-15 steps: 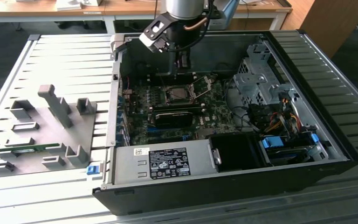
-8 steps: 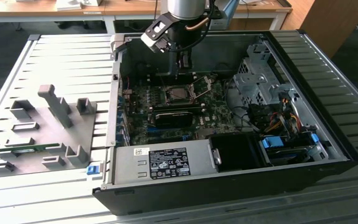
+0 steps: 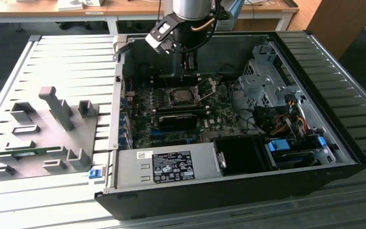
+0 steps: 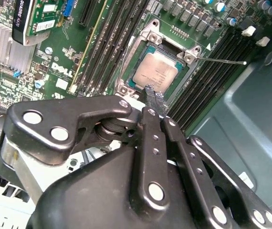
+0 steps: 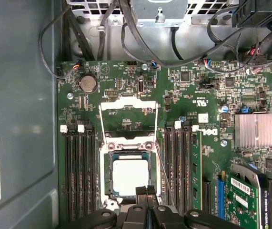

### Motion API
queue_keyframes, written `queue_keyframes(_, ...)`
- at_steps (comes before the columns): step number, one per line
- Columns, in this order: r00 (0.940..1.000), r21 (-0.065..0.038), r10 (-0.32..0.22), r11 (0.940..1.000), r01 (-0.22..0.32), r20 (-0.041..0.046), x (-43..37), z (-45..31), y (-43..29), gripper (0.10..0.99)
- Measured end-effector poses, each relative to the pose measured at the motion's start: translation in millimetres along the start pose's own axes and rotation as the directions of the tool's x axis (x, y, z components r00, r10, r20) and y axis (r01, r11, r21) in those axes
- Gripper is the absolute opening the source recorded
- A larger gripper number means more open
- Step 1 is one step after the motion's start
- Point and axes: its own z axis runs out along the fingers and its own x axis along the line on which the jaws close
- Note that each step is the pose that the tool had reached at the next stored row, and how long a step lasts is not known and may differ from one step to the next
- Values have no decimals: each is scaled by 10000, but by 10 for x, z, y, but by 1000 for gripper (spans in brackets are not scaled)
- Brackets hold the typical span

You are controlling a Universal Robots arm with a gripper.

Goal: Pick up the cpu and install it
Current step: 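Close the cpu cover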

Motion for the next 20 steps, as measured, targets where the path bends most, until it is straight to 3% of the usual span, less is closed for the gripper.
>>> queue_keyframes(12,10000,-1,-2,10000,2,3,3,31,57,106)
queue_keyframes(18,10000,-1,-12,10000,12,3,16,60,293,106)
queue_keyframes(20,9999,-2,-118,9999,118,2,18,74,327,106)
